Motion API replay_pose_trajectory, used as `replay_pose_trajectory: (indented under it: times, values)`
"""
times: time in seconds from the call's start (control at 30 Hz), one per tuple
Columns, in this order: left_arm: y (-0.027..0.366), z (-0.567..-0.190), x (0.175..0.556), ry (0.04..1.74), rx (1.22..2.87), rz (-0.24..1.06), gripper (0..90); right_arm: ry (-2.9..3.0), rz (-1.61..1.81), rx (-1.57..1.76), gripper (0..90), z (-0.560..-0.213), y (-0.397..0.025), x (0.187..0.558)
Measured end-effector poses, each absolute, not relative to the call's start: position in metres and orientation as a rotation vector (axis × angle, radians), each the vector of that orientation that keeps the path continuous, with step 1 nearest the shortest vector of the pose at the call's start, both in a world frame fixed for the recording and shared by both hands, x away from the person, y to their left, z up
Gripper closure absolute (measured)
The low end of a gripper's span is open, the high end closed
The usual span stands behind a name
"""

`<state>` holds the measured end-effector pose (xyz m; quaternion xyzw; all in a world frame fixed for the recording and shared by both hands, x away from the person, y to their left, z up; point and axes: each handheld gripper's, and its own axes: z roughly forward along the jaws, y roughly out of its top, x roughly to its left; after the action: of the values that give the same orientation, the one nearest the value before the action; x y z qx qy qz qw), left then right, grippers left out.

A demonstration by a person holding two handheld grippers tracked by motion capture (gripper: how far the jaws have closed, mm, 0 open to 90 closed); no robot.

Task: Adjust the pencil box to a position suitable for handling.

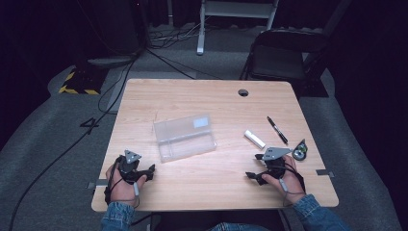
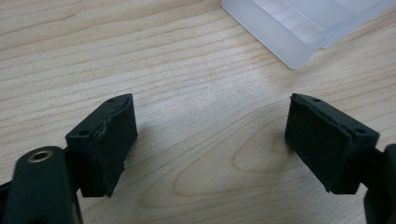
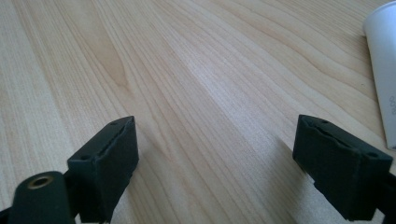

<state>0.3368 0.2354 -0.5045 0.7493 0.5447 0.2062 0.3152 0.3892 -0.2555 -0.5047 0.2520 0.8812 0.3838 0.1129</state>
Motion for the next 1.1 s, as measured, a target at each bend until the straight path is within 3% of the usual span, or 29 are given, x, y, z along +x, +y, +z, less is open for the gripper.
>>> replay_pose_trajectory:
  times: [0.13, 0.37, 1.1]
  values:
    - [0.237, -0.498, 0.337, 1.441, 1.965, 0.521, 24.5, 2.585, 1.126, 0.740, 14.3, -0.505, -0.256, 0.389]
    - [0.236, -0.481, 0.336, 1.441, 1.921, 0.549, 27.0, 2.587, 1.130, 0.737, 14.3, -0.505, -0.256, 0.389]
    - [0.216, -0.450, 0.365, 1.356, 1.898, 0.524, 24.5, 2.593, 1.130, 0.731, 14.3, -0.505, -0.256, 0.389]
